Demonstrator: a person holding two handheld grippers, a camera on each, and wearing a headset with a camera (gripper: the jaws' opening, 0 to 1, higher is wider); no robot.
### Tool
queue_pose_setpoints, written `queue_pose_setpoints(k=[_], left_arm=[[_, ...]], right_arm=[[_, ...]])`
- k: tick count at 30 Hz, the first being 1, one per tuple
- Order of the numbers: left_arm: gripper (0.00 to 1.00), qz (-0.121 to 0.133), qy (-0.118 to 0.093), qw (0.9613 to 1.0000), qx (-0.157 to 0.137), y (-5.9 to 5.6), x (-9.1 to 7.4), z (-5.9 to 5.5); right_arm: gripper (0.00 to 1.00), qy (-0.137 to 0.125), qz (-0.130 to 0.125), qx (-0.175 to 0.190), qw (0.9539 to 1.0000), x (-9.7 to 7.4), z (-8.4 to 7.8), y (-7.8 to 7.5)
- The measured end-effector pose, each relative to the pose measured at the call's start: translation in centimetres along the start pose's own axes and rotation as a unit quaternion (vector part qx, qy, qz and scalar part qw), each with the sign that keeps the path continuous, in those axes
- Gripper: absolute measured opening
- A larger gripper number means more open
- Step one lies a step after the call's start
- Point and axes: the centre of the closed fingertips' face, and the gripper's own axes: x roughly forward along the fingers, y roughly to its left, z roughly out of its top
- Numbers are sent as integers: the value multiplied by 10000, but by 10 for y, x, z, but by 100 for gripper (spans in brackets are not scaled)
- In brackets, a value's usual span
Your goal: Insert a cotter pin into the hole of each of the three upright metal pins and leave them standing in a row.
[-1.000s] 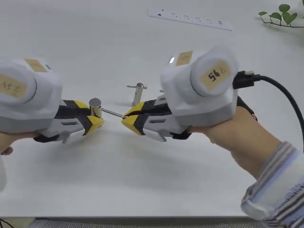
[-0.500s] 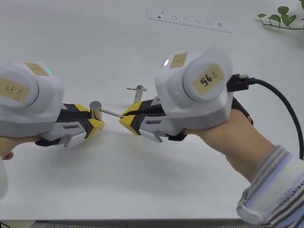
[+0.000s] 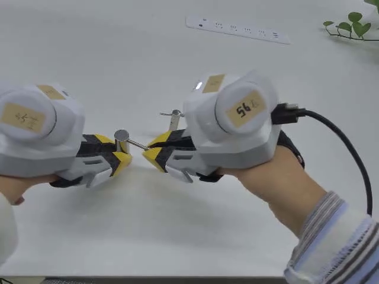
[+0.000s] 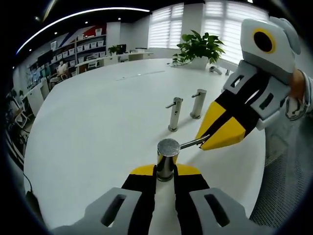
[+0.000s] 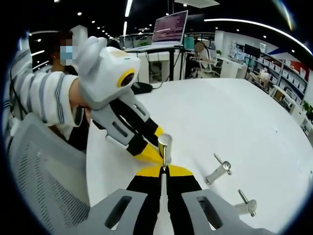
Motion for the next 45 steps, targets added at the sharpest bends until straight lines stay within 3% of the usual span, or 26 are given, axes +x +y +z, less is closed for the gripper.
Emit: queue_pose_setpoints(k=[9, 16, 23, 27, 33, 40, 45], left_arm=[[12, 0, -65, 10000, 45, -7, 1, 0], [12, 6, -71, 10000, 27, -6, 1, 0], [12, -21, -91, 10000, -25, -6, 0, -1], [12, -26, -96, 9999, -28, -6, 0, -1], [12, -29, -102, 9999, -51, -5, 0, -1], [12, -15, -117, 9999, -70, -4, 1, -1], [12, -17, -121, 9998, -125, -4, 1, -1]], right_arm=[[5, -89, 4, 14, 10000, 13, 9, 1], [13, -89, -32, -167, 9998, 6, 8, -1], [8, -43, -31, -139, 9999, -4, 4, -3], [3, -46, 42, -77, 10000, -1, 4, 0], [3, -149, 5, 107, 9998, 6, 10, 0], [3, -106, -23, 65, 9999, 6, 8, 0], [12, -174, -69, -34, 9998, 4, 10, -1]])
